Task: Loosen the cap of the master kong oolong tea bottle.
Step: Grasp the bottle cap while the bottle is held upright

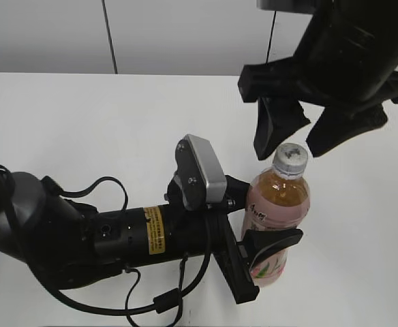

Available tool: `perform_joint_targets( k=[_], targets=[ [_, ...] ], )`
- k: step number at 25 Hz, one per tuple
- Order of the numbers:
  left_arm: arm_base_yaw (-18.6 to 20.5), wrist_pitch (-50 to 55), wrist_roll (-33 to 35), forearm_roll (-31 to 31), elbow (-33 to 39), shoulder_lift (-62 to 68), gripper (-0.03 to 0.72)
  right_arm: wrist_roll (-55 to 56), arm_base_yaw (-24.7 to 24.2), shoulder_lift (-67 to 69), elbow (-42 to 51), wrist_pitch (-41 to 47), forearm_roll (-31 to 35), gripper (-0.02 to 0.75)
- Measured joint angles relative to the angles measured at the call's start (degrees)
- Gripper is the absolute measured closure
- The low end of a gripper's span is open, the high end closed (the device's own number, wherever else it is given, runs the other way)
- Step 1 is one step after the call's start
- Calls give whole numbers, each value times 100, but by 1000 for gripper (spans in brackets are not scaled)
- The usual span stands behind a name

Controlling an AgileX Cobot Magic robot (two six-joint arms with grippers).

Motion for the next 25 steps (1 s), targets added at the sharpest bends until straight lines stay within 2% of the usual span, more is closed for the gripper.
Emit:
perform_joint_targets(
  k=[12, 16, 19, 25],
  targets=[
    [0, 0, 0, 0, 0, 0, 293, 43, 0, -111, 135, 7, 83, 251],
    [0, 0, 0, 0, 0, 0, 293, 43, 0, -57, 135, 7, 107, 339],
    [0, 0, 0, 0, 0, 0, 293, 43, 0, -57, 135, 13, 80, 448],
    [0, 0, -1, 0, 0, 0, 293, -48, -5, -57, 135, 18, 69, 460]
  ],
)
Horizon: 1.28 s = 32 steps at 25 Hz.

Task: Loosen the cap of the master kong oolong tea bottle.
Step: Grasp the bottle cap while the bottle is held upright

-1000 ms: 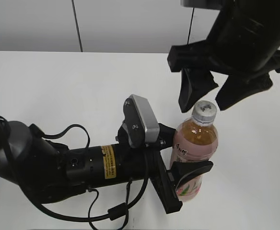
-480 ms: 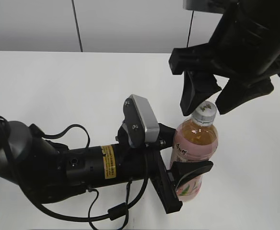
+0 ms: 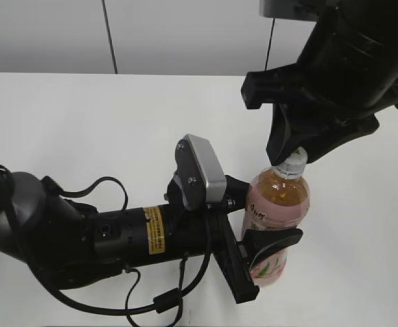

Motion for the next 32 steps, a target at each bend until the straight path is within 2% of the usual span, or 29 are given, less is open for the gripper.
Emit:
perform_joint_targets(
  k=[3, 6, 15, 18, 24, 32],
  targets=[
    [0, 0, 0, 0, 0, 0, 293, -504, 0, 0, 0, 0, 0, 461],
    [0, 0, 0, 0, 0, 0, 293, -1540, 0, 0, 0, 0, 0, 463],
    [0, 0, 0, 5, 0, 0, 293, -6451, 0, -5, -11, 0, 11, 465],
    [0, 0, 0, 5, 0, 0, 293, -7678, 0, -5, -11, 0, -9, 465],
    [0, 0, 0, -1, 0, 0, 293, -8678, 0, -5, -11, 0, -134, 465],
    [0, 5, -15, -6, -6, 5, 293, -8863, 6, -5, -11, 0, -198, 465]
  ],
)
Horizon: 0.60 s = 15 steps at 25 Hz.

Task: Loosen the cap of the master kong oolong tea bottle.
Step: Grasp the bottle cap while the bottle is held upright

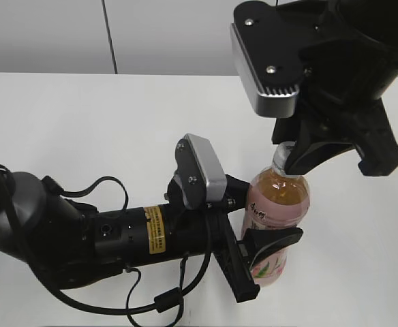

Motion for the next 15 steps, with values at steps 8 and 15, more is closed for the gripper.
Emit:
perform_joint_targets(
  k=[8, 15],
  targets=[
    [0, 0, -2, -5, 0, 0, 293, 66, 0, 0, 0, -5, -15, 441],
    [0, 0, -7, 0, 0, 0, 293, 917, 0, 0, 0, -6, -165, 286]
  ],
)
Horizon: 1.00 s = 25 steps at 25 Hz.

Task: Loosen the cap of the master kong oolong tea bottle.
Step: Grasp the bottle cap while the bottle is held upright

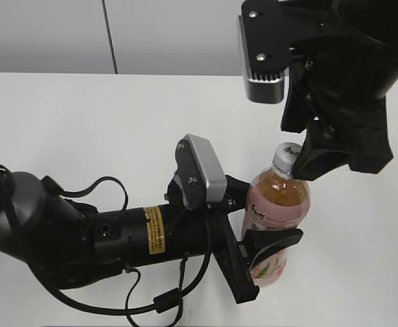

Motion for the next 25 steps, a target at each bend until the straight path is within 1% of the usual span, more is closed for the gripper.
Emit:
perform_joint_targets(
  k=[2, 4, 7, 9, 12, 18, 20, 23, 25],
  targets=[
    [0, 0, 0, 6, 0, 0, 293, 272, 0, 0, 0, 0, 19, 225],
    [0, 0, 0, 6, 0, 0, 293, 386, 0, 0, 0, 0, 155, 193],
    [0, 0, 0, 10, 0, 0, 293, 534, 0, 0, 0, 0, 482, 178],
    [0, 0, 0, 10, 0, 0, 293, 953, 0, 0, 0, 0, 549, 174],
    [0, -5, 0, 10, 0, 0, 293, 2152, 0, 0, -116, 0, 531, 173],
    [0, -5, 4, 10, 0, 0, 293, 5400, 0, 0, -681, 0, 517, 173],
    [0, -5, 4, 10, 0, 0, 293, 6333, 0, 0, -776, 0, 527, 173],
    [0, -5, 4, 13, 0, 0, 293, 7067, 0, 6, -785, 0, 533, 174],
    [0, -5, 4, 17, 0, 0, 293, 7360, 0, 6, -682, 0, 538, 183]
  ],
)
